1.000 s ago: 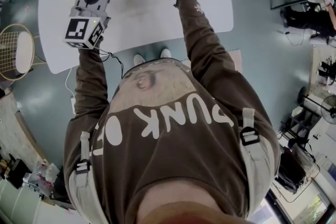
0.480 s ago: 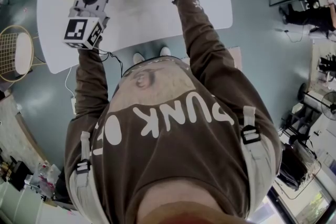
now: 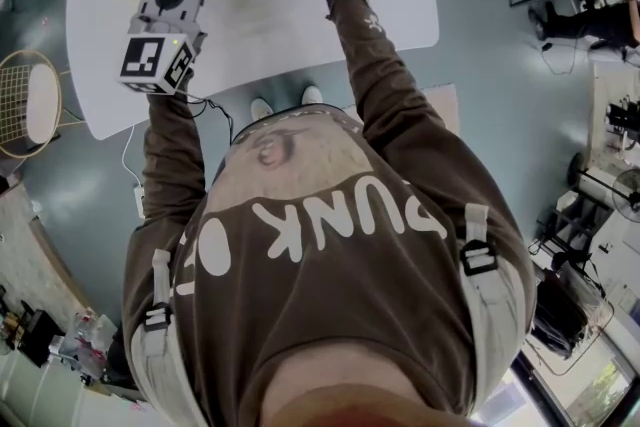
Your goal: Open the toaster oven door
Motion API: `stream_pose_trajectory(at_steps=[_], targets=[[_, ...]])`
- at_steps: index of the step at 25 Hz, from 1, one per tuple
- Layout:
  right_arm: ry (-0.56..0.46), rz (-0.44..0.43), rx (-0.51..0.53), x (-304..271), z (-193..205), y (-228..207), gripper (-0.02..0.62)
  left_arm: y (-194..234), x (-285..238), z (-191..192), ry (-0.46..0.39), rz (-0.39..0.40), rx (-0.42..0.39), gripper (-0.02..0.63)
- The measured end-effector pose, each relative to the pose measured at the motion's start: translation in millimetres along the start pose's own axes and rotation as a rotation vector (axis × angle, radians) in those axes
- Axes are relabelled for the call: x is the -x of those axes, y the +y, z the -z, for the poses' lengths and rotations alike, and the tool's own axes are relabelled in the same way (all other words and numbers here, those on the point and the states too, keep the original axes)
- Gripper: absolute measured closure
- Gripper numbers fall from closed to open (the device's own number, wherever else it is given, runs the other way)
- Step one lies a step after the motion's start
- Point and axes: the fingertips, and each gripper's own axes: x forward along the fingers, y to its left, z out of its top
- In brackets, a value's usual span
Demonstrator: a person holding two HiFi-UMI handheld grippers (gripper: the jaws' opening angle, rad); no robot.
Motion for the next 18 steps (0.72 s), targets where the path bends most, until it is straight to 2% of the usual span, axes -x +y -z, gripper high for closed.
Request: stream_pose_trajectory(at_steps=[7,18], targets=[[-0.021,0.041,0.024,11,21,0,0.5,-3,0,0,0.002,-0.005,-0.001,0.602],[-0.05,0.039,0.034,24,47,10,0.5,-11,2,-5,-0.007,-0.007,-0.008,0.601]])
